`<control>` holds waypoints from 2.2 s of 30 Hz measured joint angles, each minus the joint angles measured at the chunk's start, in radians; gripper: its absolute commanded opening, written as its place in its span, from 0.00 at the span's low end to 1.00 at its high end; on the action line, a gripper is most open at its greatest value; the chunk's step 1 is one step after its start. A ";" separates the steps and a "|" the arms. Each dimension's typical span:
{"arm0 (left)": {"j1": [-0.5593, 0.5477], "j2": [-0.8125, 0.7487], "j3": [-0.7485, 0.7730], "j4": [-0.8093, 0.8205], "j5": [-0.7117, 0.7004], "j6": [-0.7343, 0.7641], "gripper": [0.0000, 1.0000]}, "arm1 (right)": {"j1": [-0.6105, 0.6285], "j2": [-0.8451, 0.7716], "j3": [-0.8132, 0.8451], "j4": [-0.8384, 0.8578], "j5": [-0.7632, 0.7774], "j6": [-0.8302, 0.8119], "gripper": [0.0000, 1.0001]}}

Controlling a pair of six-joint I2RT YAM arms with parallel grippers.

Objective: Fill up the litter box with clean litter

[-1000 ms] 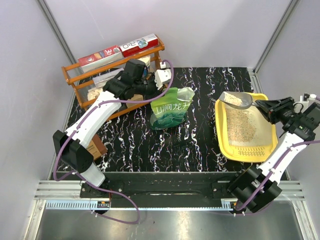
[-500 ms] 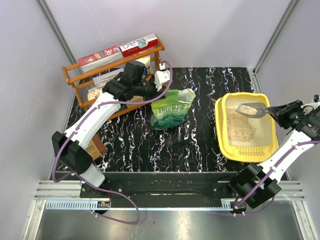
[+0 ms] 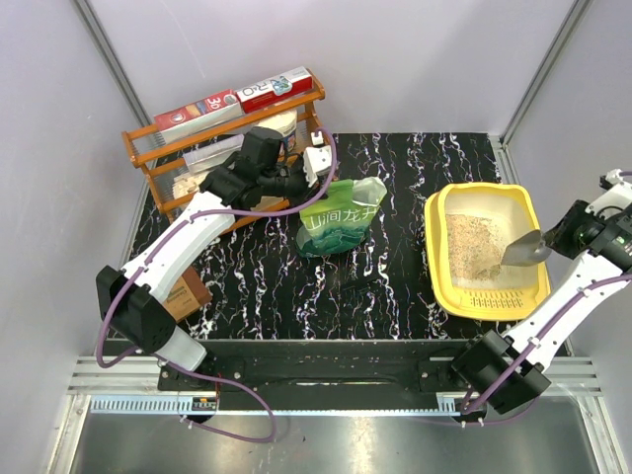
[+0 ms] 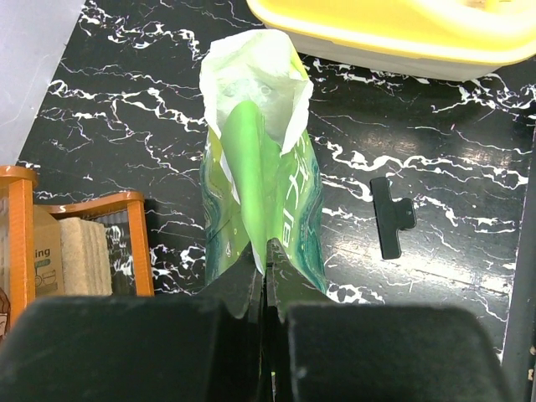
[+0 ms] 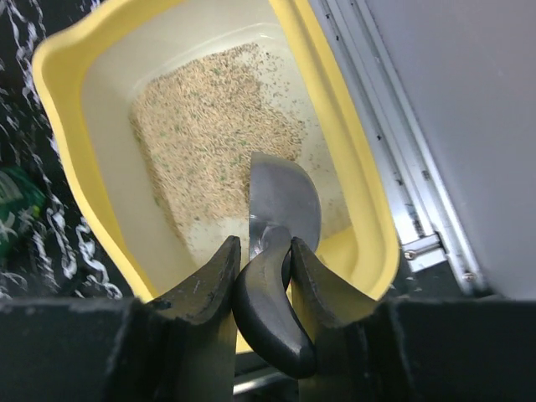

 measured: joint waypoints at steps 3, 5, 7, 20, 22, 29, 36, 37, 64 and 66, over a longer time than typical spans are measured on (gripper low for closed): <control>0.000 0.000 0.000 0.005 0.006 -0.005 0.00 | 0.019 0.000 0.051 -0.050 0.024 -0.102 0.00; 0.000 0.000 -0.001 0.006 0.011 -0.011 0.00 | 0.028 0.000 0.087 -0.076 0.032 -0.161 0.00; 0.000 0.000 -0.001 0.007 0.013 -0.014 0.00 | 0.040 0.003 0.122 -0.098 0.037 -0.214 0.00; -0.032 -0.017 -0.017 0.006 -0.023 0.029 0.00 | 0.367 0.372 0.733 -0.133 -0.264 -0.085 0.00; -0.035 -0.023 -0.019 0.003 -0.041 0.059 0.00 | 0.421 0.417 0.771 -0.128 -0.346 -0.045 0.00; -0.037 -0.025 -0.021 -0.002 -0.102 0.143 0.00 | 0.651 0.554 0.857 -0.153 -0.536 -0.012 0.00; -0.037 -0.024 -0.013 -0.011 -0.116 0.151 0.00 | 0.778 0.627 0.931 -0.165 -0.560 -0.074 0.00; -0.037 -0.024 -0.011 -0.013 -0.117 0.150 0.00 | 0.795 0.640 0.947 -0.166 -0.553 -0.096 0.00; -0.018 0.014 0.044 -0.035 -0.113 -0.009 0.00 | 1.112 0.781 0.939 -0.216 -0.194 -0.214 0.00; -0.016 0.014 0.044 -0.034 -0.114 -0.015 0.00 | 1.122 0.791 0.935 -0.201 -0.160 -0.114 0.00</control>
